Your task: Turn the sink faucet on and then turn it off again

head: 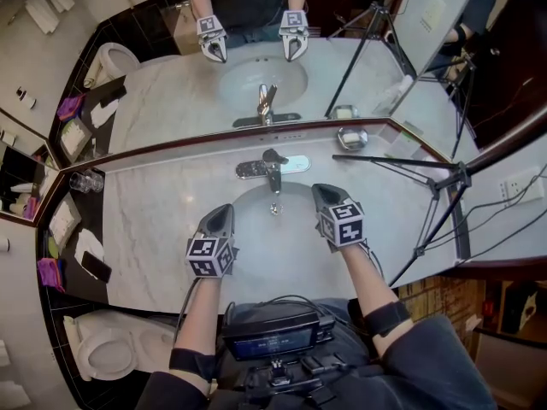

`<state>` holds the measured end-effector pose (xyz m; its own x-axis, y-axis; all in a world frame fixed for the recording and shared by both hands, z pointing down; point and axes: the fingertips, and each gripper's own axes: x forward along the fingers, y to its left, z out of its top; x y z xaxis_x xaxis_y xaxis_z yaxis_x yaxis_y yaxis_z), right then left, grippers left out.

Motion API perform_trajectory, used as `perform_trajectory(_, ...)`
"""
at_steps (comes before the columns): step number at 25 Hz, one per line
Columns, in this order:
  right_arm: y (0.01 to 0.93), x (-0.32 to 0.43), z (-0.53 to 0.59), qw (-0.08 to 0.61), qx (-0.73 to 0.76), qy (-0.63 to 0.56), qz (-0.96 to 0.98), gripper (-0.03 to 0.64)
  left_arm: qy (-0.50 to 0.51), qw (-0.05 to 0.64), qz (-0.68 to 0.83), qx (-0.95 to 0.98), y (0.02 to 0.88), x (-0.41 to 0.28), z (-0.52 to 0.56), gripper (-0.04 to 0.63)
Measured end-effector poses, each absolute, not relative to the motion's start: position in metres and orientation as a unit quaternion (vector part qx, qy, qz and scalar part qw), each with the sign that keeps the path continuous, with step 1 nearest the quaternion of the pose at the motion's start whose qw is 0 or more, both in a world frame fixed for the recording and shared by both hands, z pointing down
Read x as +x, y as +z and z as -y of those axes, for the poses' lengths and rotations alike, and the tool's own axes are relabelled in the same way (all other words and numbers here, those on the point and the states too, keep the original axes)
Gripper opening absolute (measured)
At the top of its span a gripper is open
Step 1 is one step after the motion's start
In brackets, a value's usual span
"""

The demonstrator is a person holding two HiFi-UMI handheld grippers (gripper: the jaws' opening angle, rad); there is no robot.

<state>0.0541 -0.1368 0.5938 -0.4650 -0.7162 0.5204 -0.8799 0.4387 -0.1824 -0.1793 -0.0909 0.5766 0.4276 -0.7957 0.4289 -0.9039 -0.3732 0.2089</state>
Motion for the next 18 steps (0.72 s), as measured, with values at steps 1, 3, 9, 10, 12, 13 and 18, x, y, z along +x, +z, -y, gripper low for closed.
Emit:
perform_trajectory(1, 0.596, 0.055, 0.134, 0.186, 0.483, 0.223, 0.826, 0.020, 0.128, 0.210, 0.518, 0.819, 0.577, -0.179, 0.091, 0.001)
perform_trajectory(3, 0.599, 0.057, 0.129, 0.184, 0.485, 0.229, 0.824, 0.020, 0.127, 0.211, 0.514, 0.821, 0.577, -0.178, 0.090, 0.001)
perform_trajectory(9, 0.597, 0.055, 0.124, 0.185, 0.481, 0.227, 0.826, 0.020, 0.130, 0.202, 0.503, 0.830, 0.575, -0.171, 0.089, 0.001)
perform_trajectory(10, 0.597, 0.054, 0.124, 0.188, 0.479, 0.224, 0.828, 0.021, 0.130, 0.200, 0.503, 0.830, 0.574, -0.171, 0.090, 0.001)
perform_trajectory(12, 0.597, 0.054, 0.124, 0.193, 0.476, 0.220, 0.829, 0.020, 0.132, 0.194, 0.505, 0.831, 0.573, -0.168, 0.092, 0.001)
perform_trajectory(13, 0.597, 0.054, 0.125, 0.195, 0.476, 0.218, 0.830, 0.020, 0.135, 0.190, 0.504, 0.832, 0.573, -0.167, 0.093, 0.001)
perform_trajectory(18, 0.597, 0.055, 0.128, 0.198, 0.474, 0.216, 0.830, 0.020, 0.160, 0.163, 0.486, 0.843, 0.572, -0.152, 0.104, 0.019)
